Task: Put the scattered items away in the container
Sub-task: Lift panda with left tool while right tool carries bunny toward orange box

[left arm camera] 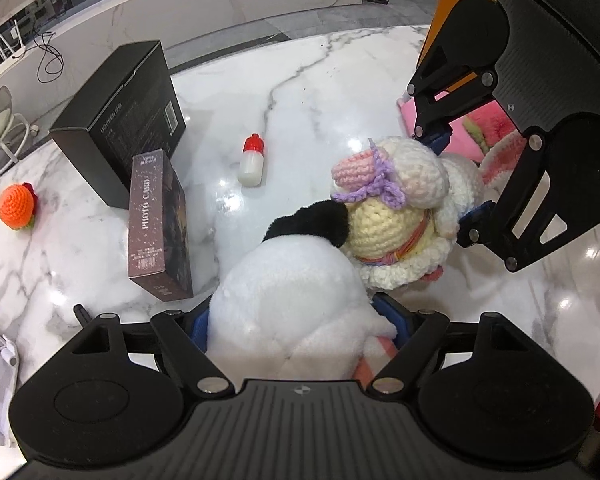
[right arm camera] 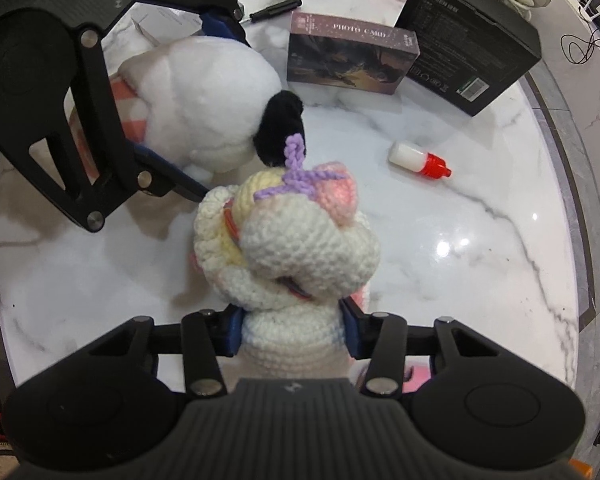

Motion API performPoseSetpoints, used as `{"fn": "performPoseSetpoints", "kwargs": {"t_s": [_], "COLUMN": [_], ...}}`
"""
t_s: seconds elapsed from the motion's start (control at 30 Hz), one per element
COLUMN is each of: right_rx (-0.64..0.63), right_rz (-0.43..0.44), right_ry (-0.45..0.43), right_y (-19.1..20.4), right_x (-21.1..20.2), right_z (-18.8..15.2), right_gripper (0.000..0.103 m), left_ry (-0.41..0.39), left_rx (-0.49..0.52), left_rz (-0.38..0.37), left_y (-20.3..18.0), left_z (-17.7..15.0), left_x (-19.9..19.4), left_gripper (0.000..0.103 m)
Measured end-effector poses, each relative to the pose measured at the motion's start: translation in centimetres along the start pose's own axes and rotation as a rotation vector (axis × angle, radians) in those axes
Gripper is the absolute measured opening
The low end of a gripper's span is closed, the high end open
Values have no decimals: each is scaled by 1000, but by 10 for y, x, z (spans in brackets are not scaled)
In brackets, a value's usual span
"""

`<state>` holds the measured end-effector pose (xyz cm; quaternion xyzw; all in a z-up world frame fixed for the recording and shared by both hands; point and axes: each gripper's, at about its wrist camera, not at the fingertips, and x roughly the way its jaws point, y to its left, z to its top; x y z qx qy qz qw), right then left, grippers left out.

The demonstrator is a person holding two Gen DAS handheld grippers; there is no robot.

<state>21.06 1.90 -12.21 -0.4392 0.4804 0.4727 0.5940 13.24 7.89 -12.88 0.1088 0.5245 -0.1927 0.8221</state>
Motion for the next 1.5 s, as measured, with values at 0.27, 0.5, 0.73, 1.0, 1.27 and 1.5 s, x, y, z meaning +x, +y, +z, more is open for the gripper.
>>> {"fn": "performPoseSetpoints", "kwargs": {"t_s": [0.27,0.5,0.73,1.0,1.27,1.5], "right_rx": [0,1,10,26,54,95], "right_rz": [-33,-77,-122,-179,-237,-285], "right_ry": [-15,-32,-47,-69,-80,-84], "right_y": [14,22,30,35,38,36], "right_x": [-20,-61,-97,-137,-175,-197], "right_z": [-20,-32,-50,-78,-118,-152], "right_gripper": [50,50,50,50,50,50], "left_ry": [-27,-58,-91,-136,-167,-200], "left_rx": [25,60,97,153,226,282], "left_rz": [23,42,63,90,101,113], "left_y": [-10,-24,-41,-71,-108,-135], "left_z": [8,17,28,48,68,83], "left_x": [-24,-50,-76,-104,-122,-134], "left_gripper": [93,93,92,92,93,92]}}
